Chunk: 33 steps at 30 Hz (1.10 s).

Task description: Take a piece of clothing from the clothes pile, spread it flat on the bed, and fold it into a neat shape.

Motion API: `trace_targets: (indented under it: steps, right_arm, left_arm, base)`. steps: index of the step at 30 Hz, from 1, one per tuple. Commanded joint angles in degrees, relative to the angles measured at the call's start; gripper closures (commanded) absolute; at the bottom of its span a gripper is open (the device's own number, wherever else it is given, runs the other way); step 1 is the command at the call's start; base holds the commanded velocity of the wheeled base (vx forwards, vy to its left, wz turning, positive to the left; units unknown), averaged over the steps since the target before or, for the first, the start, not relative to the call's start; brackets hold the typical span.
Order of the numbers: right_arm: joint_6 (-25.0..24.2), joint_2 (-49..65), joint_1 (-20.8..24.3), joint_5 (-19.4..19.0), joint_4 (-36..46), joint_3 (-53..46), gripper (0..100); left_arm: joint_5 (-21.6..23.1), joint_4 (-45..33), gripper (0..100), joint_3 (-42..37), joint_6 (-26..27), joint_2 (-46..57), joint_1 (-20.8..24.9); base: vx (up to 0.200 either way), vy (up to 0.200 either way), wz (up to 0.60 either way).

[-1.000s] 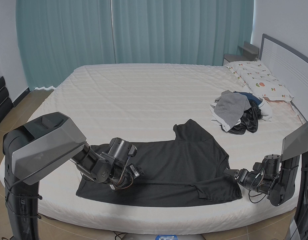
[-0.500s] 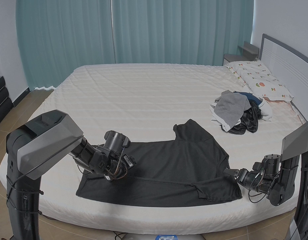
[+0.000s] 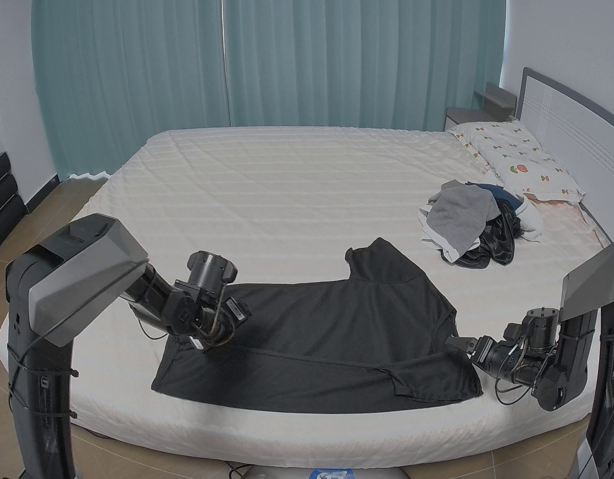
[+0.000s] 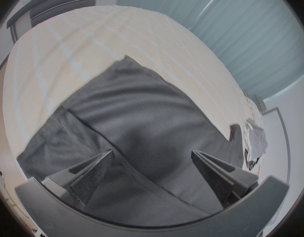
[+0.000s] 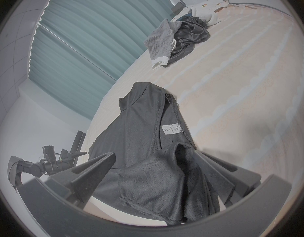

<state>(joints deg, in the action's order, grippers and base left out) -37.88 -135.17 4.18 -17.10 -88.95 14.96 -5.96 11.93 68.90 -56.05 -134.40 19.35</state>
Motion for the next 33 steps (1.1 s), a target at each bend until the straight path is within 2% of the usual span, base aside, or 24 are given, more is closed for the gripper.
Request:
trace_targets:
  steps: [1, 12, 14, 15, 16, 19, 22, 23, 24, 26, 27, 29, 31, 32, 33]
  right_arm:
    - [0.00, -0.01, 0.04, -0.04, -0.43, -0.02, 0]
    - [0.00, 0.08, 0.04, -0.12, -0.43, -0.10, 0]
    - [0.00, 0.08, 0.04, -0.04, -0.43, -0.10, 0]
    - [0.00, 0.08, 0.04, -0.12, -0.43, -0.10, 0]
    - [0.00, -0.01, 0.04, -0.04, -0.43, -0.10, 0]
    - [0.00, -0.01, 0.04, -0.04, -0.43, -0.10, 0]
    - [0.00, -0.01, 0.04, -0.04, -0.43, -0.10, 0]
    - [0.00, -0.01, 0.04, -0.04, -0.43, -0.10, 0]
    - [0.00, -0.01, 0.04, -0.04, -0.43, -0.10, 0]
    - [0.00, -0.09, 0.04, -0.04, -0.43, -0.10, 0]
    - [0.00, -0.09, 0.04, -0.04, -0.43, -0.10, 0]
    - [0.08, -0.18, 0.04, -0.04, -0.43, -0.02, 0]
    - [0.08, -0.18, 0.04, -0.04, -0.43, -0.02, 0]
    - [0.08, -0.18, 0.04, -0.04, -0.43, -0.02, 0]
    - [0.08, -0.18, 0.04, -0.04, -0.43, -0.02, 0]
  left_arm:
    - [0.07, 0.02, 0, -0.08, 0.15, 1.16, -3.17]
    - [2.01, -0.25, 0, -1.75, 1.82, 4.85, -11.00]
    - [5.79, -0.33, 0, -3.25, 2.09, 7.14, -12.93]
    - [6.05, -0.33, 0, -3.42, 2.09, 7.40, -13.11]
    - [9.65, -0.42, 0, -4.92, 2.09, 9.33, -14.51]
    - [14.05, -0.16, 0, -7.73, 3.14, 11.18, -16.09]
    - [18.62, 0.19, 0, -10.89, 9.73, 11.35, -17.85]
    - [18.62, 0.19, 0, -10.89, 9.73, 11.35, -17.85]
    - [21.52, 0.37, 0, -12.91, 14.30, 11.18, -18.82]
    - [24.51, 2.22, 0, -15.46, 19.93, 10.83, -20.31]
    - [24.51, 2.22, 0, -15.46, 19.93, 10.83, -20.31]
    - [27.93, 7.40, 0, -19.51, 25.11, 10.04, -21.46]
    - [29.16, 10.39, 0, -21.09, 26.96, 9.51, -21.63]
    - [30.31, 15.40, 0, -23.46, 30.04, 8.37, -21.90]
    - [30.39, 17.25, 0, -24.34, 31.09, 7.84, -21.98]
  base:
    - [0.000, 0.000, 0.00]
    - [0.000, 0.000, 0.00]
    - [0.000, 0.000, 0.00]
    - [0.000, 0.000, 0.00]
    - [0.000, 0.000, 0.00]
    - [0.000, 0.000, 0.00]
    - [0.000, 0.000, 0.00]
    - [0.000, 0.000, 0.00]
    - [0.000, 0.000, 0.00]
    - [0.000, 0.000, 0.00]
    - [0.000, 0.000, 0.00]
    - [0.000, 0.000, 0.00]
    - [0.000, 0.000, 0.00]
    - [0.000, 0.000, 0.00]
    - [0.000, 0.000, 0.00]
